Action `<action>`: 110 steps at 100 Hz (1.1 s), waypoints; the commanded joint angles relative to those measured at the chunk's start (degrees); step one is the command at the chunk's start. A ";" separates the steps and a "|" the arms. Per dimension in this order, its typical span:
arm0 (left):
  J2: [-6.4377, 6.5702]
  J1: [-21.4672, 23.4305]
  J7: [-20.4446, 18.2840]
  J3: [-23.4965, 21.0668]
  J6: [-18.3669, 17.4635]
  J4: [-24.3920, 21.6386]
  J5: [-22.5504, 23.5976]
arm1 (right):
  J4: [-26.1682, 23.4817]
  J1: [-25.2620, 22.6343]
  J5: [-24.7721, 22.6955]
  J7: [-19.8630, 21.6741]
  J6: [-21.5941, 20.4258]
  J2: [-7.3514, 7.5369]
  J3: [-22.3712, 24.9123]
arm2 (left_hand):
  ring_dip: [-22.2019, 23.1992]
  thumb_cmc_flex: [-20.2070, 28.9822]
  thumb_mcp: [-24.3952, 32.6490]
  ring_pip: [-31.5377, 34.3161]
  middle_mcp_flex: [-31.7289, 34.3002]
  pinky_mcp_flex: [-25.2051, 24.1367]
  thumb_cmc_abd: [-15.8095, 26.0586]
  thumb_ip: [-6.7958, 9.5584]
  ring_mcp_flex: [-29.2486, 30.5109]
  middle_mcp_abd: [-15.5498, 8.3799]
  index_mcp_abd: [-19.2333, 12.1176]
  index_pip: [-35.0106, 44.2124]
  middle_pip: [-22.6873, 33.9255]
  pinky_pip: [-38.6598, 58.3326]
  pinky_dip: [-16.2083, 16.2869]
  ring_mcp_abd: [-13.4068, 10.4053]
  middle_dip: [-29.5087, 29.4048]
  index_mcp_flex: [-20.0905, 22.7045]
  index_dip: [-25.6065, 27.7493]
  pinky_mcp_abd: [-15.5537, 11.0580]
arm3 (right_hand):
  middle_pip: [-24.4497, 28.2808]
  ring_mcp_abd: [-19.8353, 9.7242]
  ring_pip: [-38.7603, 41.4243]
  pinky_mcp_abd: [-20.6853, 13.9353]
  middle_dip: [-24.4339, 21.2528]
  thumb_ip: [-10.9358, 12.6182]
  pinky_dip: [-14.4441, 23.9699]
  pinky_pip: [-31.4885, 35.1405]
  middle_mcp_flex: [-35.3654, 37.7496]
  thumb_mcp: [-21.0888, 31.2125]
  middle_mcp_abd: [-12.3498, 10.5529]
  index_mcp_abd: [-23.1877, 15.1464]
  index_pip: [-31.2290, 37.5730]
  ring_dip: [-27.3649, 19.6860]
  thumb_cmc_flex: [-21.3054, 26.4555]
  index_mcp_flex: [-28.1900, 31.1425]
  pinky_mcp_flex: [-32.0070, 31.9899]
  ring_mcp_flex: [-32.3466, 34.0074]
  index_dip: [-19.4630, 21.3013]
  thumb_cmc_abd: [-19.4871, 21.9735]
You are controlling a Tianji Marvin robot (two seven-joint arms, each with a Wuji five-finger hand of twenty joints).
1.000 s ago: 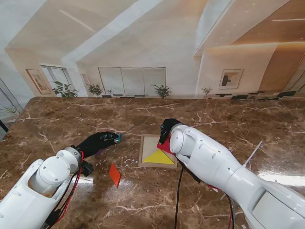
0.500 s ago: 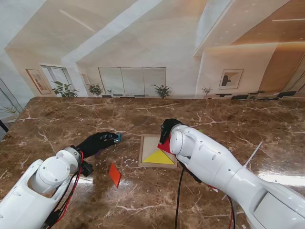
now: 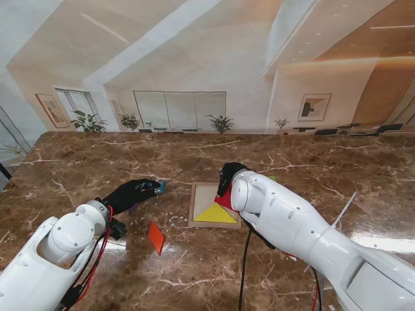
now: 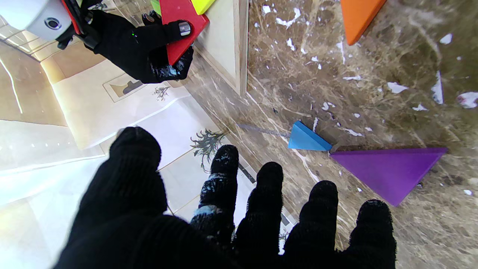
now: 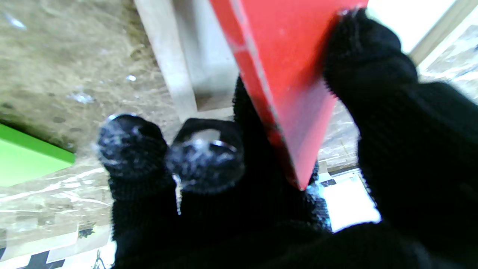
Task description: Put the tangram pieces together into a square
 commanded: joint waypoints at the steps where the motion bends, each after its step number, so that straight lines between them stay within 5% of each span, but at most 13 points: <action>1: 0.01 0.23 0.00 0.09 -0.17 0.15 -0.03 | 0.02 -0.23 0.00 1.03 0.51 0.01 -0.26 | -0.51 2.09 -1.64 -1.16 1.25 -0.45 1.85 1.25 0.00 0.16 -0.75 -0.47 -0.01 -1.66 1.42 -0.79 -0.19 0.72 -1.22 -0.96 | -0.26 -3.78 1.57 0.66 0.84 2.38 0.90 3.56 4.54 2.63 -0.76 0.64 1.54 -0.25 -2.16 0.26 0.06 -1.26 1.75 -0.13; 44: 0.00 0.15 0.04 0.07 -0.40 0.29 -0.05 | -0.57 -0.24 -1.59 1.30 0.74 0.53 -0.87 | -0.51 2.03 -1.61 -1.15 1.30 -0.38 1.86 1.24 0.02 0.11 -0.80 -0.49 -0.02 -1.64 1.41 -0.76 -0.19 0.81 -1.22 -0.96 | -1.51 -3.80 1.61 0.73 1.58 3.75 0.98 3.91 4.49 2.33 -0.58 2.70 -3.41 -0.43 -4.02 0.64 -0.04 -1.27 3.59 0.45; 62: -0.03 0.05 0.17 0.10 -0.55 0.38 -0.07 | -0.75 -0.26 -2.10 1.31 0.36 0.72 -0.95 | -0.51 2.18 -1.51 -1.15 1.34 -0.40 1.89 1.26 0.03 0.09 -0.81 -0.48 -0.01 -1.64 1.41 -0.78 -0.18 0.84 -1.21 -0.91 | -2.22 -3.77 1.64 0.74 2.05 4.51 0.94 3.93 4.45 2.25 -0.55 3.77 -7.49 -0.52 -4.92 1.04 -0.04 -1.28 6.67 0.46; 68: -0.04 0.05 0.21 0.12 -0.56 0.38 -0.10 | -0.93 -0.33 -2.19 1.28 0.35 0.78 -0.89 | -0.50 2.25 -1.48 -1.14 1.36 -0.37 1.89 1.26 0.05 0.13 -0.75 -0.47 0.00 -1.63 1.41 -0.81 -0.18 0.83 -1.21 -0.95 | -2.65 -3.68 1.63 0.74 2.35 4.88 0.93 3.93 4.57 2.14 -0.47 4.04 -9.86 -0.55 -5.04 1.25 -0.05 -1.28 10.49 0.59; 110: -0.11 0.08 0.50 0.08 -1.00 0.48 -0.19 | -2.28 -0.71 -2.86 1.61 0.15 1.30 -0.69 | -0.51 2.24 -1.50 -1.14 1.40 -0.33 1.88 1.23 0.04 0.13 -0.72 -0.45 0.00 -1.62 1.41 -0.75 -0.18 0.88 -1.20 -0.88 | -2.74 -3.05 1.55 1.35 2.78 6.80 1.11 3.74 4.46 2.06 0.00 6.85 -16.37 -0.61 -6.43 0.03 -0.51 -1.31 10.95 1.00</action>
